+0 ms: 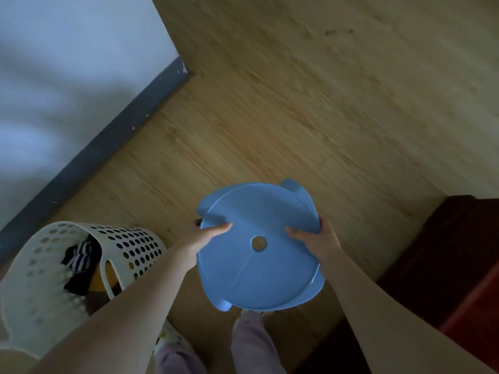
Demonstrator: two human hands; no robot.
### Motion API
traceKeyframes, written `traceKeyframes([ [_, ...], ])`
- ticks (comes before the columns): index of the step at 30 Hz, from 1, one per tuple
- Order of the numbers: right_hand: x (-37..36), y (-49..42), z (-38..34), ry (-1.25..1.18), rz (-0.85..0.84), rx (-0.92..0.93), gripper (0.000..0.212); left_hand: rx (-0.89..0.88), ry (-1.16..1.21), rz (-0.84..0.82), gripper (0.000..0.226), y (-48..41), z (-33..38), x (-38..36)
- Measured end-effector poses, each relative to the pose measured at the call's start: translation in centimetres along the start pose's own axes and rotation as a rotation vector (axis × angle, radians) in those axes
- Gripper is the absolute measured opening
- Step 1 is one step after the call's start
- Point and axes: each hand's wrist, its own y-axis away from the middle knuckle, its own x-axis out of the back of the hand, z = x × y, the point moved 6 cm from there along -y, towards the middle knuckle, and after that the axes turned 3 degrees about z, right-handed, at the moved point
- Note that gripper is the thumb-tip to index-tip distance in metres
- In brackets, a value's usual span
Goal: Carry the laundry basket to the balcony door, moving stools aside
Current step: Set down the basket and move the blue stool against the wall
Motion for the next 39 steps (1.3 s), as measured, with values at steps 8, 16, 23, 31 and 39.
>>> traceKeyframes([
  [8, -3.9, 2.3, -8.8, 0.025, -0.083, 0.165, 0.075, -0.074, 0.175, 0.033, 0.054, 1.6, 5.5, 5.1],
  [16, -11.9, 6.0, -21.0, 0.134, -0.181, 0.387, 0.078, -0.176, 0.402, 0.058, 0.048, 3.4, 12.3, 12.7],
  [23, -21.9, 6.9, -29.5, 0.212, -0.220, 0.493, 0.057, -0.228, 0.543, 0.136, 0.066, 1.7, 17.7, 20.7],
  [31, -34.1, 4.3, -35.9, 0.330, -0.296, 0.505, 0.069, -0.248, 0.617, 0.147, 0.078, -3.2, 21.7, 29.1],
  [39, -42.0, 0.3, -39.3, 0.432, -0.368, 0.521, 0.070, -0.230, 0.637, 0.207, 0.076, -9.4, 24.3, 32.9],
])
